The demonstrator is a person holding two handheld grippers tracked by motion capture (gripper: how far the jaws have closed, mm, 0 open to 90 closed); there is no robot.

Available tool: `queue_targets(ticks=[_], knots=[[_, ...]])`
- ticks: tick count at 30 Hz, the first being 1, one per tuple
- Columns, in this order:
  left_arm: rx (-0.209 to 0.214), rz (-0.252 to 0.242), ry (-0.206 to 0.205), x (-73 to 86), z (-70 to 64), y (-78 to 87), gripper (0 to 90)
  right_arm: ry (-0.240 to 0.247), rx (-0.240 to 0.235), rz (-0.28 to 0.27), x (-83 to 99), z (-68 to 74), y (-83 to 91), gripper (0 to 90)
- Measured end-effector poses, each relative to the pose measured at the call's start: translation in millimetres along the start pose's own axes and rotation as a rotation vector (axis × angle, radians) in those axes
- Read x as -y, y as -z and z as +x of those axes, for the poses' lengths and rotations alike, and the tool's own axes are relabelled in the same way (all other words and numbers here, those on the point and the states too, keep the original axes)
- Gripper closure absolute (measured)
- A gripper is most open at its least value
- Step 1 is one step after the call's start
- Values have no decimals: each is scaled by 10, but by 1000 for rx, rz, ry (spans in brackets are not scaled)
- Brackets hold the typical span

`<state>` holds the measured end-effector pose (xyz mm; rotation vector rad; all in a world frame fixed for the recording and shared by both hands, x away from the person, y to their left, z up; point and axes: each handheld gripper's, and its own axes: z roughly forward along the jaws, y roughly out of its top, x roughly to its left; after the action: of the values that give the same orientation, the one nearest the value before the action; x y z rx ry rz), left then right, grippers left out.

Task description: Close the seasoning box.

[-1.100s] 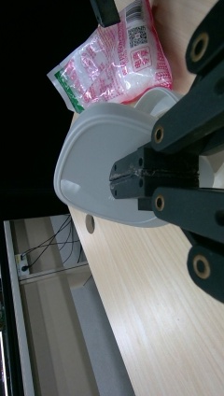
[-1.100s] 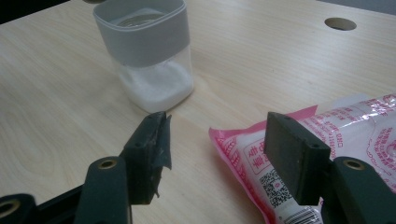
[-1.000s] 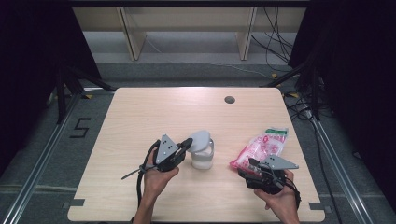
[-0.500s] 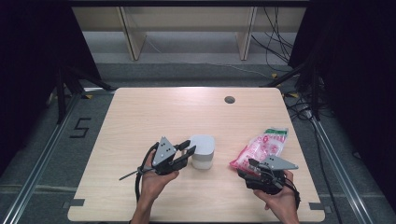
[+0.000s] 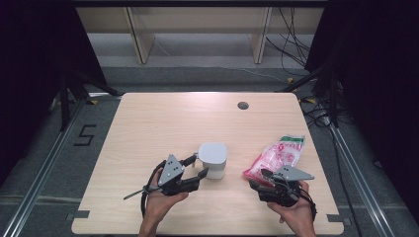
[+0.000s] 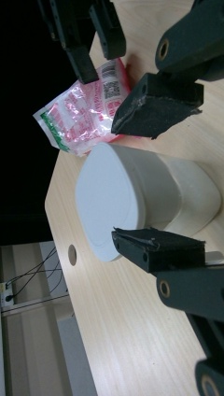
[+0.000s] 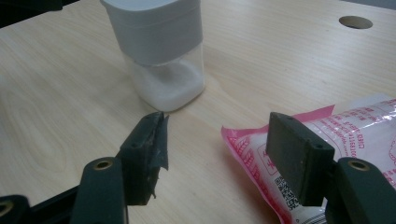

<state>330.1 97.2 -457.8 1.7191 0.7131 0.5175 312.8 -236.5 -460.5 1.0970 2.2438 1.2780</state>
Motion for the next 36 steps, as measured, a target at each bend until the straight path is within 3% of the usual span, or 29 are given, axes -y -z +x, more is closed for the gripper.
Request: queue_targets(ticks=[4,5,6,9,11,12,15,16,17,18,19,21,27,28,30,32,33,34,36], knots=[[2,7,22,57,-32,10,361,5,0,-8,15,4,-11,360],[3,9,25,71,-47,6,351,37,2,-16,14,-17,-18,352],[4,15,2,78,-50,8,344,21,-7,-19,16,-4,-24,349],[8,23,17,115,-94,12,329,42,-25,-28,13,4,-27,322],[3,16,15,142,-113,12,323,21,-31,-42,14,23,-40,305],[12,10,3,158,-110,6,324,13,-46,-34,15,30,-43,305],[7,18,22,202,-133,27,322,22,-49,-24,21,34,-34,300],[8,19,17,211,-128,36,321,-1,-50,-17,28,49,-26,299],[2,19,25,226,-131,45,319,28,-55,-19,38,20,-29,299],[3,19,26,239,-130,50,316,-6,-52,-20,38,42,-23,299],[2,24,27,254,-130,58,314,31,-46,-18,43,8,-18,300],[1,32,37,288,-138,66,311,2,-50,-30,49,10,-31,300],[12,37,35,370,-157,50,307,-3,-55,-10,83,3,-44,299],[7,42,37,378,-167,55,306,48,-70,-7,86,-29,-55,299],[3,41,49,399,-188,60,303,18,-66,-4,88,-4,-46,298],[5,43,45,415,-206,67,300,31,-72,-4,94,1,-43,292],[7,43,36,424,-212,67,299,0,-66,-4,97,37,-47,285],[9,47,28,433,-219,67,297,63,-61,-2,101,-3,-40,278],[17,52,31,462,-247,68,294,38,-82,11,115,31,-57,268]])
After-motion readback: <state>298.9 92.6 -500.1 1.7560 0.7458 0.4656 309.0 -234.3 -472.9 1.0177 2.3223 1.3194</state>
